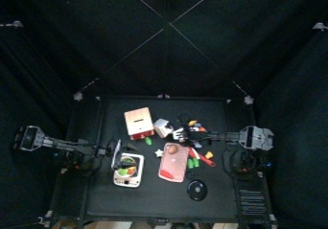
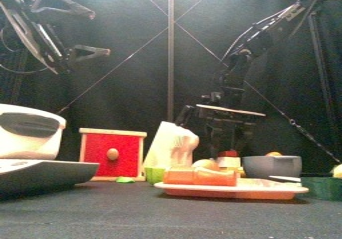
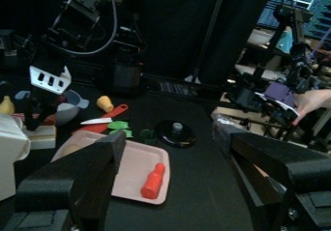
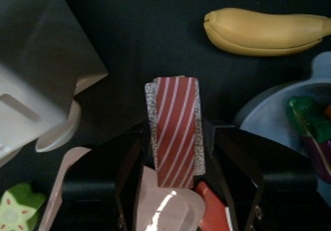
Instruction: Grab egg
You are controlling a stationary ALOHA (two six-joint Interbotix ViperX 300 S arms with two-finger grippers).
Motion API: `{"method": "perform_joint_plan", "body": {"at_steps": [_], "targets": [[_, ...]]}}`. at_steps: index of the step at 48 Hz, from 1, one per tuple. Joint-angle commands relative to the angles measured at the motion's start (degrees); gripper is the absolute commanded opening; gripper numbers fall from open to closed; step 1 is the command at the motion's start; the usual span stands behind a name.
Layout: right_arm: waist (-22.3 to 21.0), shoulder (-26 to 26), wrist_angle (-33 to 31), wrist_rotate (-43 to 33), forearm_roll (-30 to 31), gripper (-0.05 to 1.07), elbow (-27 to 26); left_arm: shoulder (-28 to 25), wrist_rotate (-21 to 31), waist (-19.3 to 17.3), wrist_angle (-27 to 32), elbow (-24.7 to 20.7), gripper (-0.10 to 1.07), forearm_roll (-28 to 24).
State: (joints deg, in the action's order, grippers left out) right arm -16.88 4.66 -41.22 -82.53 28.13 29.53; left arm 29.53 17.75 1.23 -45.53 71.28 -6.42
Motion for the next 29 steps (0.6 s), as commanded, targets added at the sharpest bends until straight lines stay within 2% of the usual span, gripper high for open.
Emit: {"method": "perform_joint_plan", "body": {"at_steps": [1,18,29], "targets": [[-0.4,-3.5,0.1,0.0,0.5,0.82,-1.1,0.0,-0.1,0.0,-0.2,-0.6,1.03,0.1],[0.5,-11.4,-0.4,0.0,1.3,0.82,1.6,0.0,-0.2,0.1,-0.2,-0.4,1.03,-0.4],[7.3,-12.7,-0.4,0.1,1.7,0.82,4.2,0.0,-0.2,0.1,0.2,-0.2,1.03,-1.7]]}}
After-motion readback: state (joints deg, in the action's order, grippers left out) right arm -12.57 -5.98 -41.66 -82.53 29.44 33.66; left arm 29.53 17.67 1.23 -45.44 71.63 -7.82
